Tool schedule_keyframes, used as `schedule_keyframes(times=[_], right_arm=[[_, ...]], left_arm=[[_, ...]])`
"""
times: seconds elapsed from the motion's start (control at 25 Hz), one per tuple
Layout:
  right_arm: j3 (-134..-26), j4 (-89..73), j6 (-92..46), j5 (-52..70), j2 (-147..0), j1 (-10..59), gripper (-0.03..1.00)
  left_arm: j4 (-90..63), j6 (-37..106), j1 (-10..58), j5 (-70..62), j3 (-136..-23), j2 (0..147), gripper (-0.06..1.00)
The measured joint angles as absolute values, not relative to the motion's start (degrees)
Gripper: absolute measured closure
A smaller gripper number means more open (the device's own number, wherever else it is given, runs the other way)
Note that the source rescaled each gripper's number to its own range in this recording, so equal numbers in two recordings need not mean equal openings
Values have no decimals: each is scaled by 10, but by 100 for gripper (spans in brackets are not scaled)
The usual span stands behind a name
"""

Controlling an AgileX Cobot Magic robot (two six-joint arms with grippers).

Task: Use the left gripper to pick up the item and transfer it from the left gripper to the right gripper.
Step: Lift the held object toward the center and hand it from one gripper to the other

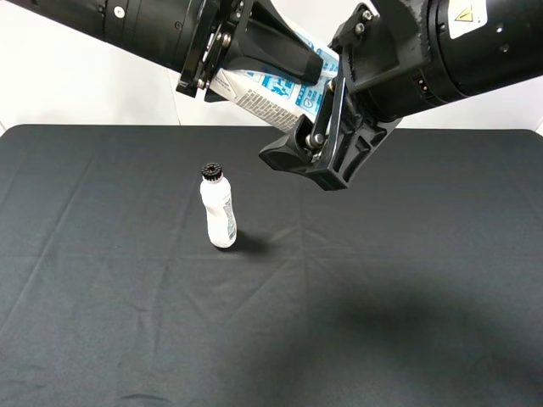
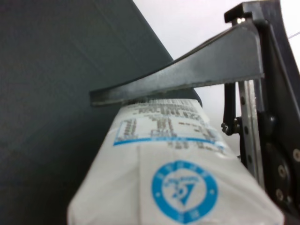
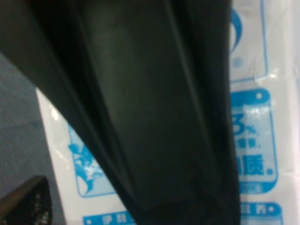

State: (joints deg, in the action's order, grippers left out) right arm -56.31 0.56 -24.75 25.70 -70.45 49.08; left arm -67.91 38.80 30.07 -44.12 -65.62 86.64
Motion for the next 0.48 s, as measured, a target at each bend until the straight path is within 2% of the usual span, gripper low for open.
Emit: schedule_keyframes(times=[0.12,0.16,0.24,0.28,0.36,0.4,0.48], right_arm=[[-563,6,-248,256,-704,491,-3],[-563,6,-248,255,-704,491,3],[-563,6,-248,253,-704,491,24],[-563,8,-247,250,-704,491,40],[-563,11,-246,246,-704,491,78],[-563,13,-246,245,-704,491,85],[-563,14,-247,243,-704,491,85]], left_arm=[[-676,388,301,-441,-656,866,94],[-676,388,301,-441,-656,866,94],[-676,388,301,-441,-656,866,94],[-675,388,301,-442,-656,866,94],[-669,388,301,-446,-656,866,94],[-667,388,301,-445,-656,866,94],[-665,388,301,-444,-656,866,94]])
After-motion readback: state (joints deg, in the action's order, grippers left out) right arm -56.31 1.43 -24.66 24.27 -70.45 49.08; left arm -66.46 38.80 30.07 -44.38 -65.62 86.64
